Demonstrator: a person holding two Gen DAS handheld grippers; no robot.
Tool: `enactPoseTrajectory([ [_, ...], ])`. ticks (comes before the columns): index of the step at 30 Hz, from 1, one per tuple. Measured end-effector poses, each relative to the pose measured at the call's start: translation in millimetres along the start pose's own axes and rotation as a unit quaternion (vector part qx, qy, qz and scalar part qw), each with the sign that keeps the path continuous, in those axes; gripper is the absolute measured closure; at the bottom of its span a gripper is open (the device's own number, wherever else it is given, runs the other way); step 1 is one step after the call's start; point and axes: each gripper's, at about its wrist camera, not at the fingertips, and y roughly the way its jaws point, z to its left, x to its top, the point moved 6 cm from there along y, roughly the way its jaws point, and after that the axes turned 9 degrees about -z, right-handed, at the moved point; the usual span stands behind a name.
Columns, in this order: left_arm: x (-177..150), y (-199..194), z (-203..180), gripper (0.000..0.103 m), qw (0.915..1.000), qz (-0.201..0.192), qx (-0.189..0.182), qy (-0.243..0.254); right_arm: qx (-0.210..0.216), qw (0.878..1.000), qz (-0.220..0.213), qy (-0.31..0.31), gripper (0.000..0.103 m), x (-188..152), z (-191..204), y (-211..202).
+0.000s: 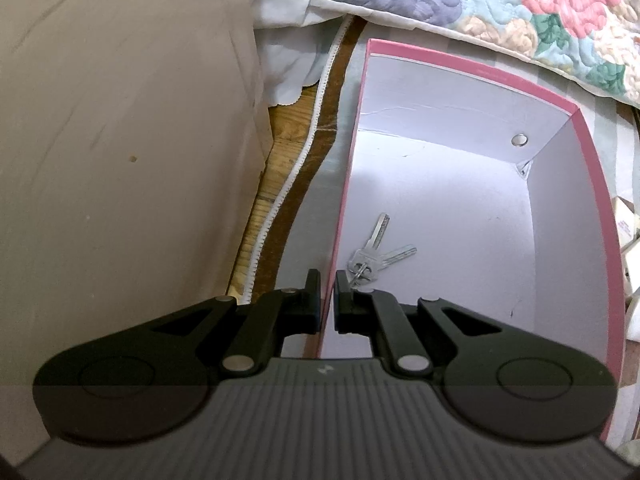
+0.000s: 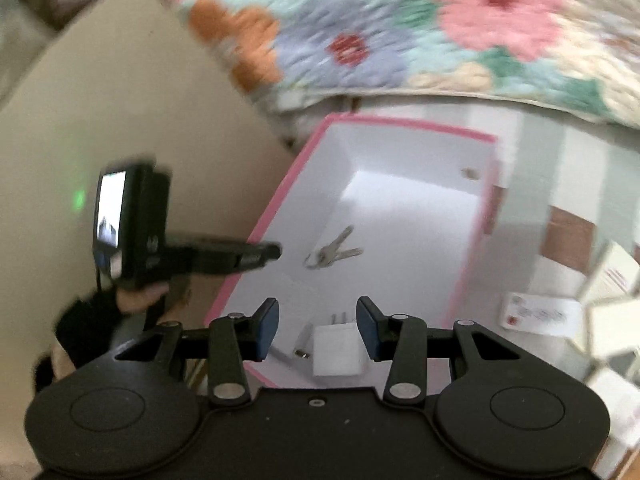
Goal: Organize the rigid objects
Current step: 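Move the right tool to the pile and grasp a long white device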
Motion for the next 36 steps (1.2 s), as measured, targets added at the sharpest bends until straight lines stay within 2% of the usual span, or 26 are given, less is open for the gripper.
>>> enactPoseTrajectory([
  [4,1,0,3,0.098,0.9999,0.003,-0.005,-0.016,-0.031,0.996,-0.004,0.087,0.054,1,-43,-31],
  [8,1,0,4,0.098,0.9998,0.004,-0.009,-0.015,-0.091,0.981,-0.015,0.173,0.046,-5,-95,-52],
  [9,1,-1,5,0.098,0.9998,0.004,-0.011,-0.017,-0.115,0.974,-0.023,0.191,0.04,-8,-111,-56],
  [10,1,-1,5,0.098,0.9998,0.003,-0.012,-0.018,-0.139,0.967,-0.03,0.211,0.038,-10,-127,-60],
  [13,1,-8,1,0.098,0.9999,-0.009,-0.005,0.004,-0.19,0.941,-0.046,0.277,0.037,-20,-181,-67],
  [16,3,-10,-4,0.098,0.9997,-0.016,0.004,0.017,-0.194,0.921,-0.045,0.335,0.037,-32,-216,-66],
  [18,6,-8,-1,0.098,0.9999,-0.013,0.002,0.002,-0.199,0.907,-0.04,0.368,0.037,-39,-234,-62],
  [20,6,-8,2,0.098,0.9999,-0.01,-0.006,-0.012,-0.216,0.898,-0.039,0.38,0.037,-44,-247,-57],
  [23,5,-8,3,0.098,0.9998,-0.012,-0.009,-0.015,-0.239,0.894,-0.034,0.377,0.037,-43,-264,-44],
  [30,3,-9,1,0.098,0.9997,-0.024,-0.007,-0.001,-0.261,0.873,-0.031,0.411,0.037,-48,-297,-19],
  [33,2,-9,0,0.098,0.9997,-0.025,-0.003,-0.001,-0.276,0.871,-0.022,0.406,0.034,-45,-305,-10],
  [36,2,-10,-2,0.097,0.9996,-0.028,0.002,0.006,-0.294,0.877,-0.009,0.38,0.031,-41,-303,0],
])
